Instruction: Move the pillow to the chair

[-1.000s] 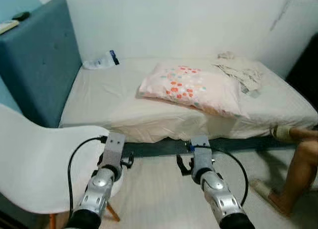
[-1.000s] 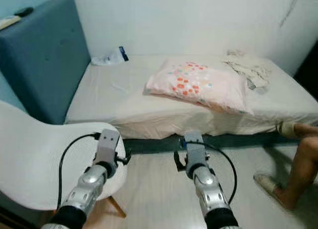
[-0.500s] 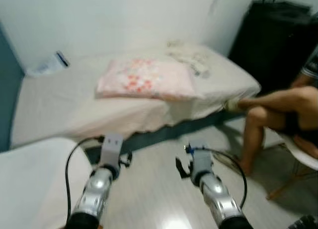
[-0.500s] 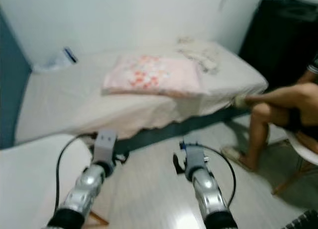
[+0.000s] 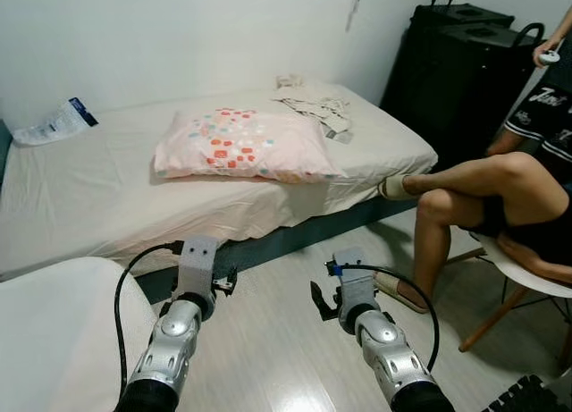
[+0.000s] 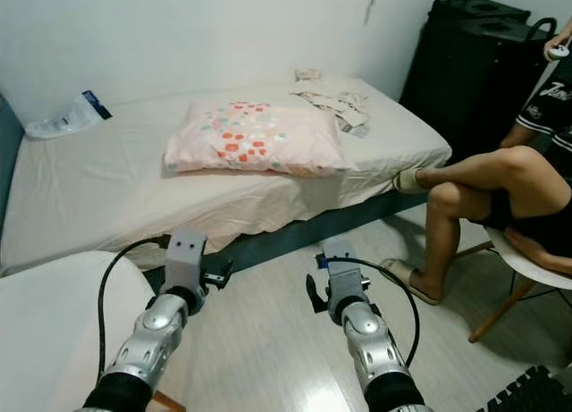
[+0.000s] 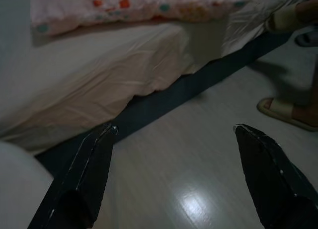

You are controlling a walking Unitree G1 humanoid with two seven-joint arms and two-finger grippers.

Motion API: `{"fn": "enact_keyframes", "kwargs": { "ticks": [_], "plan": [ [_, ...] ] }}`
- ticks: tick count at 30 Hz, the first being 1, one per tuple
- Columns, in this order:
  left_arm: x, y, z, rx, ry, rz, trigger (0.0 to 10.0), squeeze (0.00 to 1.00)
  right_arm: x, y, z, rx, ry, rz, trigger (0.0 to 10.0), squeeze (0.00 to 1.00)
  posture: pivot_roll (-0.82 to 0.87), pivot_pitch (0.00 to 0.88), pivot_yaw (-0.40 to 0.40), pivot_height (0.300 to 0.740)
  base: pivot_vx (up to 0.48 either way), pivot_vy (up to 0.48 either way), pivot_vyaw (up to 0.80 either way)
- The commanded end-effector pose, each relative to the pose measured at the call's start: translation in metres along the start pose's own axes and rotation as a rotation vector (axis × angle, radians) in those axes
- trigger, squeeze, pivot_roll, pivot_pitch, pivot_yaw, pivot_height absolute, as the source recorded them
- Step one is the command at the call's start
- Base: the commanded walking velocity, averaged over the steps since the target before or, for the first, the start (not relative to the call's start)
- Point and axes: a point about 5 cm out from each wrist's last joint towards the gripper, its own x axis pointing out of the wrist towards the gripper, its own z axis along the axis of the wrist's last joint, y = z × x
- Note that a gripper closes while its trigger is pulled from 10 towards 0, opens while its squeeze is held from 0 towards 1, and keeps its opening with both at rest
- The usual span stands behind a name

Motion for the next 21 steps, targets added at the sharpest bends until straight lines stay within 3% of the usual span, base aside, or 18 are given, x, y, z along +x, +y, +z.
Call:
{"fn": "enact_keyframes", "kwargs": {
  "ticks": [1,21],
  "plan": [
    [-0.0004,-0.0042,0.0020,-0.011,-0.018,-0.011,10.0,0.00,-0.0010,-0.0045,-0.0006,0.001,-0.004,-0.015,10.0,0.00,-0.02,0.050,-0.047,0.740,0.341,0.000,0.00],
    [-0.0028,-0.0039,-0.0012,-0.012,-0.019,-0.013,10.0,0.00,0.0005,-0.0062,0.0048,-0.004,-0.033,0.004,10.0,0.00,-0.02,0.027,-0.066,0.740,0.349,0.000,0.00]
  ]
}}
